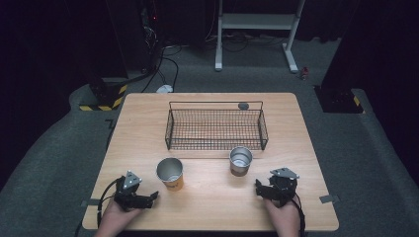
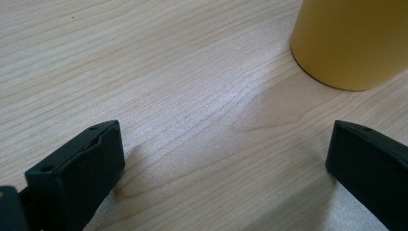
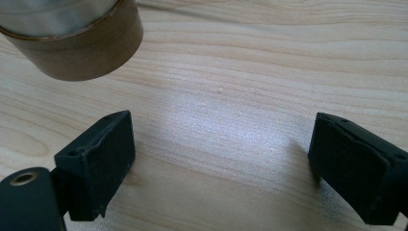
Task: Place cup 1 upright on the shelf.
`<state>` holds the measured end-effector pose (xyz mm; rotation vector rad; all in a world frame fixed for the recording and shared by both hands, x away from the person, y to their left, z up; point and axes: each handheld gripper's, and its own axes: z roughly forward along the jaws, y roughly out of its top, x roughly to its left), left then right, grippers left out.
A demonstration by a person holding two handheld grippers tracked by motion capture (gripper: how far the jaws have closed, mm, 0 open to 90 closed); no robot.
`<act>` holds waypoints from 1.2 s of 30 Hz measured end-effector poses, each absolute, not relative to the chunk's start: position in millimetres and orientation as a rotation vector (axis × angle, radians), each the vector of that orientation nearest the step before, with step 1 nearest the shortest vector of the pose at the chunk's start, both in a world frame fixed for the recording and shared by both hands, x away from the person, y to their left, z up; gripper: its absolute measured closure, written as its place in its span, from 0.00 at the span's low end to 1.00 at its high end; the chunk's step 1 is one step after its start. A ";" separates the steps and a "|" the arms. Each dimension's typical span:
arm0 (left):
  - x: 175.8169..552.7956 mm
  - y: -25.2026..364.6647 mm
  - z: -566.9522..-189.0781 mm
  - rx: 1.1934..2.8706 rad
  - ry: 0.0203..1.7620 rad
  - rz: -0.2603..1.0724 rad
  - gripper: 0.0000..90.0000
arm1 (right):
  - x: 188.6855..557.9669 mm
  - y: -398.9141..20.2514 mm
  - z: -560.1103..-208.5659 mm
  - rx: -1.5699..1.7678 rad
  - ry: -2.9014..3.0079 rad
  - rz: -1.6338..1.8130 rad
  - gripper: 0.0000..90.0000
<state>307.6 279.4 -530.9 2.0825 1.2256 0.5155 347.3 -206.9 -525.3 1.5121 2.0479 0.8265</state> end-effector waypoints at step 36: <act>308.8 279.2 -527.7 2.099 1.259 0.496 0.00 | 348.3 -206.1 -525.3 1.516 2.047 0.826 0.10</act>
